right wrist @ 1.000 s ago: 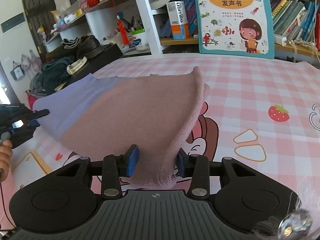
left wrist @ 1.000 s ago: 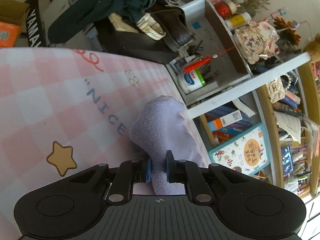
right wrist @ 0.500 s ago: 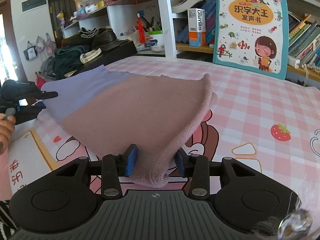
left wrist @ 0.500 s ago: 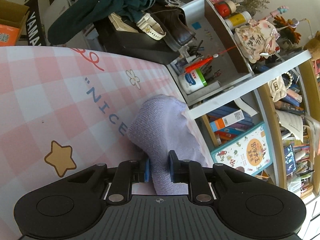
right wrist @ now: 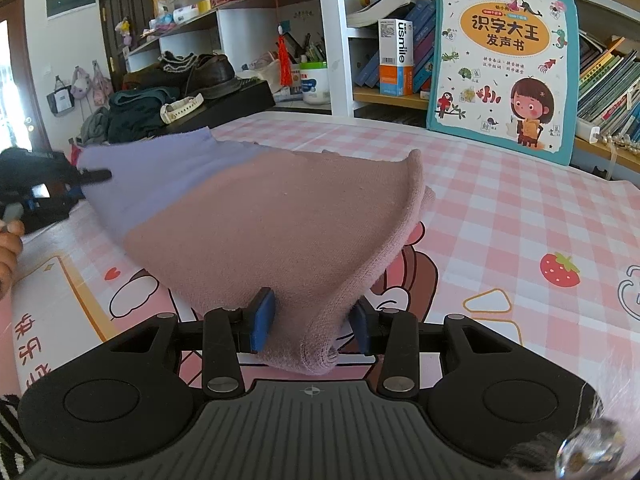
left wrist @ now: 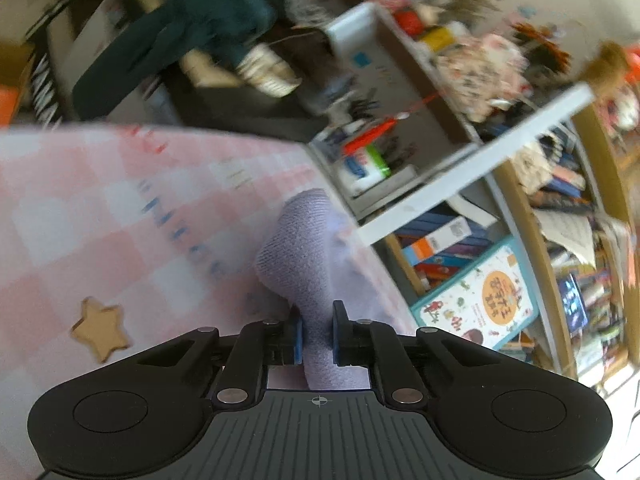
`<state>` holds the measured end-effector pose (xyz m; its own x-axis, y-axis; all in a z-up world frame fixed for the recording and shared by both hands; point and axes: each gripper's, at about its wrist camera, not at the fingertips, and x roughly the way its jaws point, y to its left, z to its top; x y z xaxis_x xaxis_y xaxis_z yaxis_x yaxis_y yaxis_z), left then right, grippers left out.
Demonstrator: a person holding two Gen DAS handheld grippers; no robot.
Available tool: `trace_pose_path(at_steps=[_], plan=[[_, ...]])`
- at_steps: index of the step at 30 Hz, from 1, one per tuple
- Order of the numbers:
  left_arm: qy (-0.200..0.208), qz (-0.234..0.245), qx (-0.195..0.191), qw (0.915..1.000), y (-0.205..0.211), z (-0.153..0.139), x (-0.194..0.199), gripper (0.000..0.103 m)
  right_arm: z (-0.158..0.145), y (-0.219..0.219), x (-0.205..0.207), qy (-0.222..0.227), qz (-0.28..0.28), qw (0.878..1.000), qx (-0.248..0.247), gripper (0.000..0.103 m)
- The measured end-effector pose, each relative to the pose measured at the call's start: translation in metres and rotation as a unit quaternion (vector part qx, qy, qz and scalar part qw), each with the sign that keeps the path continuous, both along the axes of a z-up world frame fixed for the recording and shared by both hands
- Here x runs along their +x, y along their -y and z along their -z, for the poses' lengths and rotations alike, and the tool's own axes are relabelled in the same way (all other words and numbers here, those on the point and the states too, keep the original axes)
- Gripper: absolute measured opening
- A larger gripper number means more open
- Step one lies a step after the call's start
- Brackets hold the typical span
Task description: Fold clothes
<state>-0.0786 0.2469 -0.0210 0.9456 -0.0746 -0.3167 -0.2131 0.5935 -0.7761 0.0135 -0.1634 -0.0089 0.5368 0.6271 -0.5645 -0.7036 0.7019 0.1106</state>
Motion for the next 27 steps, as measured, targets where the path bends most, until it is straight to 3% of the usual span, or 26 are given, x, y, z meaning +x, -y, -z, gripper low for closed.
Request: trace_pose_path(at_steps=[5, 10, 14, 18, 23, 24, 27], plan=[[0.039, 0.026, 0.075, 0.9961, 0.032, -0.045, 0.003, 0.011, 0.000, 0.000, 0.000, -0.002, 0.000, 1.000, 0.001, 0.038], [0.068, 0.065, 0.165, 0.9818, 0.082, -0.081, 0.011, 0.011, 0.000, 0.000, 0.001, -0.003, 0.001, 1.000, 0.002, 0.038], [0.080, 0.110, 0.253, 0.9579, 0.137, -0.094, 0.017, 0.012, 0.000, 0.000, 0.001, -0.003, 0.000, 1.000, 0.003, 0.038], [0.073, 0.182, 0.344, 0.9180, 0.202, -0.085, 0.021, 0.013, 0.000, 0.000, 0.001, -0.003, 0.000, 1.000, 0.003, 0.038], [0.007, 0.280, 0.397, 0.8742, 0.257, -0.047, 0.034, 0.015, 0.000, 0.001, 0.001, -0.005, 0.000, 1.000, 0.006, 0.038], [0.006, 0.278, 0.406, 0.8705, 0.260, -0.040, 0.031, 0.015, 0.000, 0.001, 0.001, -0.006, 0.000, 1.000, 0.006, 0.038], [0.004, 0.283, 0.378, 0.8815, 0.251, -0.037, 0.032, 0.022, 0.001, 0.000, 0.000, -0.003, -0.001, 1.000, 0.003, 0.038]])
